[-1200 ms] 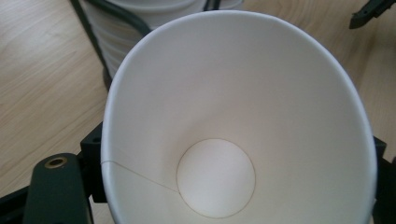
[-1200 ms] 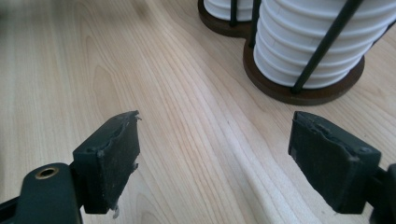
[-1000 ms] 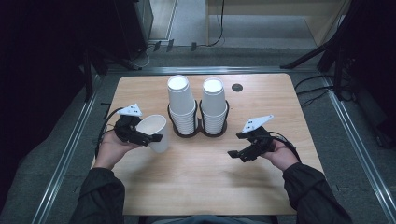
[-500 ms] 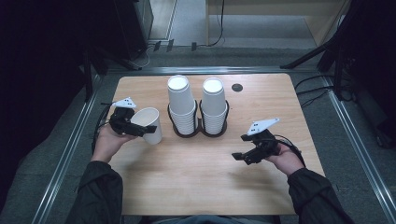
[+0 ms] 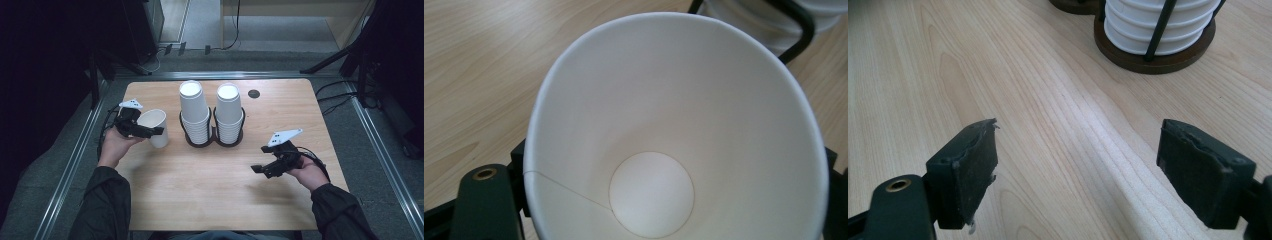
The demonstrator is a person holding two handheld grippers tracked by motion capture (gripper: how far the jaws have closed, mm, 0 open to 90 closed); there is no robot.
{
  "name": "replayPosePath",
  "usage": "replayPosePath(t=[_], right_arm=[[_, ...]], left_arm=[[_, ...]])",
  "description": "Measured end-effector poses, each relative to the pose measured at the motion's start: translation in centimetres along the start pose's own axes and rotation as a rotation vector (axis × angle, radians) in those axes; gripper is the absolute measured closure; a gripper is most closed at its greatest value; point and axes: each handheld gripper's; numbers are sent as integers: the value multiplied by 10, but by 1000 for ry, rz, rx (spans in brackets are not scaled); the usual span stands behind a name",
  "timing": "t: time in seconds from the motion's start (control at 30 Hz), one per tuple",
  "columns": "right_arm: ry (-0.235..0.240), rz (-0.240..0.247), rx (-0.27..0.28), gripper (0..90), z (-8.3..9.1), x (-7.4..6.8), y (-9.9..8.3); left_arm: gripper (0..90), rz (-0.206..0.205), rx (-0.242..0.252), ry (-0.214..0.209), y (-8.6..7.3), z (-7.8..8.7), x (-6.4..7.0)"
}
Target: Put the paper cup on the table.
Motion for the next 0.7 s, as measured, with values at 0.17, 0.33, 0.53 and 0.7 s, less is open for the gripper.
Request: replayPosePath(t=[0.17,0.33,0.53,0.7], right_arm=[[-2,-2,-12,164,0,-1,-2],[-5,3,-21,164,0,-1,-3],[-6,3,-18,164,-1,-1,-3],[-3,11,-19,164,-1,-1,-2]], left_arm=[[180,5,-13,37,1,-1,-12],[179,37,-6,77,-3,1,-26],[165,63,2,124,-9,2,-34],[154,53,6,146,-10,0,-32]])
Point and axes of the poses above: each handheld gripper's, and its own axes: z roughly backward along the jaws, y roughly out of its top, x roughly to its right, and after that the axes turned 8 degrees about -y, right-handed
